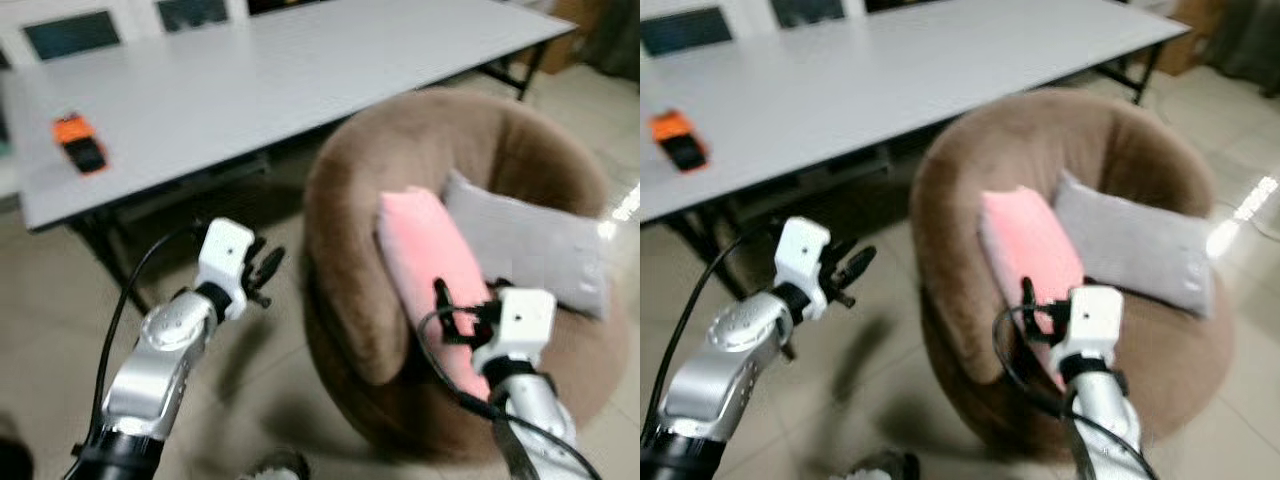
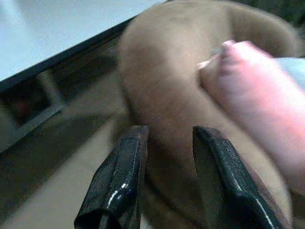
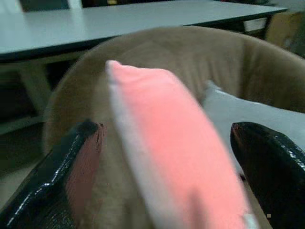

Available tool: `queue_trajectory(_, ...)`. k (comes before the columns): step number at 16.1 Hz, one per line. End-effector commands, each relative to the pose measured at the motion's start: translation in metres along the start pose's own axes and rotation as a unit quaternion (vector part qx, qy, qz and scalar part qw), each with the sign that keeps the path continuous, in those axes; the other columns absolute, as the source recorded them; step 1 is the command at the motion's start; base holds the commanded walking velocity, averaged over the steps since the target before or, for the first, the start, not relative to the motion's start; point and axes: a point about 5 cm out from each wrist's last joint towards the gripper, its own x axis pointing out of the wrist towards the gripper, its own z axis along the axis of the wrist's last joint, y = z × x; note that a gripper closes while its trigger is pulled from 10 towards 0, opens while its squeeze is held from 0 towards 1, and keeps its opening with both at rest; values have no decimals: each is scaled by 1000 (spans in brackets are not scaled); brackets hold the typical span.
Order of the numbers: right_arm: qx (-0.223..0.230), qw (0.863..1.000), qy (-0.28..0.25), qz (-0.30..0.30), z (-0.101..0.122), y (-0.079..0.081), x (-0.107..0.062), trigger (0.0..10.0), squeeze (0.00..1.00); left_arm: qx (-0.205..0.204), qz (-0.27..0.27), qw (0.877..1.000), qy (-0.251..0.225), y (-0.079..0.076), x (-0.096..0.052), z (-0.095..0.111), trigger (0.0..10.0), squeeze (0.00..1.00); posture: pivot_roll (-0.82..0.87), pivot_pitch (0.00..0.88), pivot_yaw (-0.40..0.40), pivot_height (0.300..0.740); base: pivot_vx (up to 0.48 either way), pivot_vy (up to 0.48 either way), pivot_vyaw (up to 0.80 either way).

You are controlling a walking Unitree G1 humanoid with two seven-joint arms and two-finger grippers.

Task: Move the pillow to the sofa from floor

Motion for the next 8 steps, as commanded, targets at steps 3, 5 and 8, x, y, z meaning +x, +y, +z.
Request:
queue_trajectory(3,-4,1000,-1,-11,0,-5,-3,10000,0,2,7,1000,4,-1,-1,5,10000,0,-30,60,55,740,0,0,800)
queue_trajectory(5,-4,1000,-1,-14,0,-6,-3,10000,0,-11,24,1000,8,3,-4,1,10000,0,-35,53,54,740,0,0,800)
queue_trajectory(8,0,1000,2,4,0,-3,1,10000,0,-1,49,999,18,8,-9,-3,10000,0,-20,48,13,740,0,0,800)
